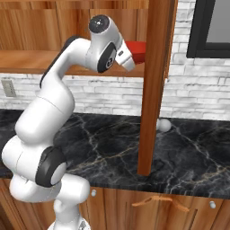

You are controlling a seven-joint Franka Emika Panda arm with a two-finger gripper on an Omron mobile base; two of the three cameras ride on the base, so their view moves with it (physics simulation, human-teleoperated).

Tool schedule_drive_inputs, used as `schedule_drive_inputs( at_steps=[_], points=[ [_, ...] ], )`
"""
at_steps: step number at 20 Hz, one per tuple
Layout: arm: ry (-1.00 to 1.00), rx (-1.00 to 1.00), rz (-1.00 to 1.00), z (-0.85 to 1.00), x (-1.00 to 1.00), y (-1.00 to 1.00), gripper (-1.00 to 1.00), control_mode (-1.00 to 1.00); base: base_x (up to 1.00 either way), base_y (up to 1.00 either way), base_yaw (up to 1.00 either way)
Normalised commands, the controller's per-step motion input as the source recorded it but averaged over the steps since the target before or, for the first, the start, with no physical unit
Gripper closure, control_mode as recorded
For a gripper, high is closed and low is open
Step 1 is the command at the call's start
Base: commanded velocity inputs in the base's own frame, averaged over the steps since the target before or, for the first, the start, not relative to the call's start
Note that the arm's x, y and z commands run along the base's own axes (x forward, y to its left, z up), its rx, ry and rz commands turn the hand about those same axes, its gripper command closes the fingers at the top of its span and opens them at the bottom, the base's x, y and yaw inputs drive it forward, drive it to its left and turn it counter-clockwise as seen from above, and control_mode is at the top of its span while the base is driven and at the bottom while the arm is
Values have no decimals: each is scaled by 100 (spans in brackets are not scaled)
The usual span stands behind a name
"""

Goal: Pick up the bowls from the cabinet and place each bowl in front of a stool on the dining counter.

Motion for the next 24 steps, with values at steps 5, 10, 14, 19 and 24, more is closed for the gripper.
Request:
schedule_drive_inputs(
  at_steps=[5, 10, 14, 19, 24],
  points=[
    [1, 0, 0, -3, 34, -14, -100, -100, 0, 0, 0],
    [6, 0, 0, -19, 45, -4, -100, -100, 0, 0, 0],
    [4, 0, -1, -2, 45, -5, -100, -100, 0, 0, 0],
    [4, 0, -2, 0, 43, -2, -100, -100, 0, 0, 0],
    [7, 0, -3, -7, 25, -10, -100, -100, 0, 0, 0]
  ],
)
